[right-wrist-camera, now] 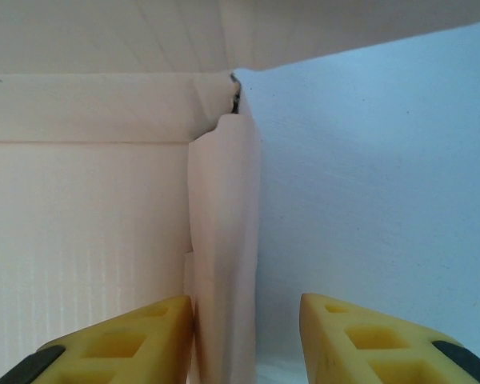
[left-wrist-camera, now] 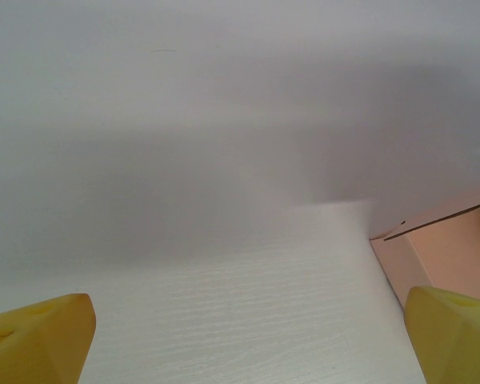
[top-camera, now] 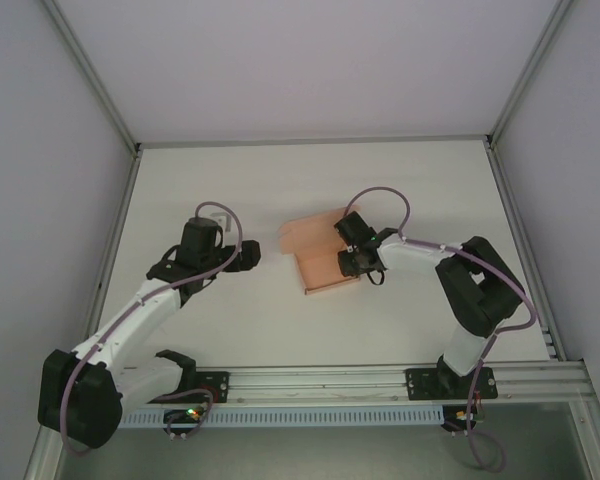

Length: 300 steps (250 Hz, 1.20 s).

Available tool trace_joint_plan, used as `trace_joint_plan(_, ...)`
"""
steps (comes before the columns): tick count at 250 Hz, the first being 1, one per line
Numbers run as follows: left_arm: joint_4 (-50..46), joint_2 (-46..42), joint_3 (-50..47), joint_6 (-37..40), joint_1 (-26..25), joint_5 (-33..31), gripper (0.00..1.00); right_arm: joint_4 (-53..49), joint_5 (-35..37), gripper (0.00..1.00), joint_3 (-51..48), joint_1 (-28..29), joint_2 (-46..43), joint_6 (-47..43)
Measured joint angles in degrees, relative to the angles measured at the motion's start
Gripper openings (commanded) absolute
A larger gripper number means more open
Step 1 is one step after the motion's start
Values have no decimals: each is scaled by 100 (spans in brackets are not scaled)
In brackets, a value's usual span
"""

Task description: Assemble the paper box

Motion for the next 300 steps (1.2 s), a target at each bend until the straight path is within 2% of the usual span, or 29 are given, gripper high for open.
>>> trace_joint_plan(11,0,11,0,9,0,-2,100,0,-26,28,39,-13,31,11)
trace_joint_plan(74,-2,15,0,11,0,-7,100,-70,-35,19,297,-39,280,-9)
trace_joint_plan(111,-48,-7,0,13,0,-74,100,-61,192,0,348,-44,341,17)
trace_joint_plan(137,-140,-116,0,35,0,-146,100,70,339,0,282,-44,299,-15)
trace_joint_plan(163,-208,-293,0,35,0,-208,100,595,334,0,-267,-59,-177,-70)
trace_joint_plan(196,-173,-398,0,31,0,-205,100,1637,-374,0,-1169,-184,-1580,-190)
trace_joint_plan(233,118,-341,0,26,0,142,100,2802,-1438,0,-1405,-267,-2885,-166)
trace_joint_plan(269,835,-72,2,-22,0,984,100,3692,-2310,0,-1482,-264,-3506,-31)
trace_joint_plan(300,1624,367,116,-87,-39,1849,100,4061,-2761,0,-1576,-240,-3587,92)
